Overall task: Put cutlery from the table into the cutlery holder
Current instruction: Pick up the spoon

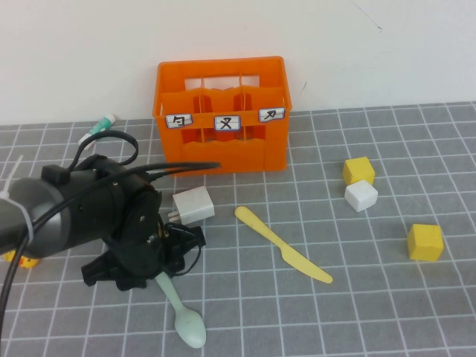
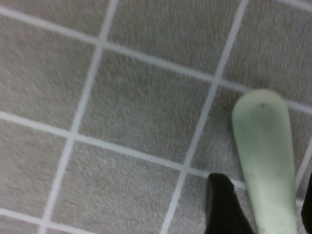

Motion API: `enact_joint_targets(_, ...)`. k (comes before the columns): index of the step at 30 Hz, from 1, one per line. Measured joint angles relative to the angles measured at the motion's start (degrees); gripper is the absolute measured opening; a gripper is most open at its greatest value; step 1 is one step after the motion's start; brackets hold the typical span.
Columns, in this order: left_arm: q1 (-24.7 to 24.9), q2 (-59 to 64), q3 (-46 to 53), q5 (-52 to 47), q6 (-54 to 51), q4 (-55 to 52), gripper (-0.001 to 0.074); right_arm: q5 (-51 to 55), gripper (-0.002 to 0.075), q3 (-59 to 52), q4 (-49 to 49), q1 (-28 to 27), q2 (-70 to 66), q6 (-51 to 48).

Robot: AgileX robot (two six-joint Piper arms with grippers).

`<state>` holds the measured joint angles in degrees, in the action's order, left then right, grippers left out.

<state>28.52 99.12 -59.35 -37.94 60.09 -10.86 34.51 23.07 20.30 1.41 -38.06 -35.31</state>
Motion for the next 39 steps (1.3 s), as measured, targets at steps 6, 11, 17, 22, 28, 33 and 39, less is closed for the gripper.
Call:
enact_joint_targets(6,0.00,0.76,-0.46,-0.23,-2.84,2.86,0.0321,0.00,-0.0003,0.00,0.35,0.00,0.00,0.00)
enact_joint_targets(11,0.00,0.86,-0.51,-0.77,-2.96,1.61,0.0235,0.00,-0.0003,0.00,0.58,0.00,0.00,0.00)
enact_joint_targets(17,0.00,1.00,-0.60,-0.63,-4.75,-0.96,0.0104,0.11,-0.0003,0.00,0.77,0.00,0.00,-0.13)
enact_joint_targets(22,0.00,0.63,-0.74,1.71,-5.27,-5.80,0.0043,0.11,-0.0003,0.00,0.77,0.00,0.00,-0.17)
enact_joint_targets(28,0.08,0.73,-0.74,2.44,-5.58,-9.98,0.0039,0.11,-0.0003,0.00,0.77,0.00,0.00,-0.26)
enact_joint_targets(33,0.08,0.73,-0.74,2.56,-6.38,-10.32,0.0041,0.11,-0.0003,0.00,0.77,0.00,0.00,-0.79)
enact_joint_targets(39,0.08,1.62,-0.62,2.26,-9.91,-10.42,0.0181,0.11,-0.0003,0.00,0.77,0.00,0.00,-0.91)
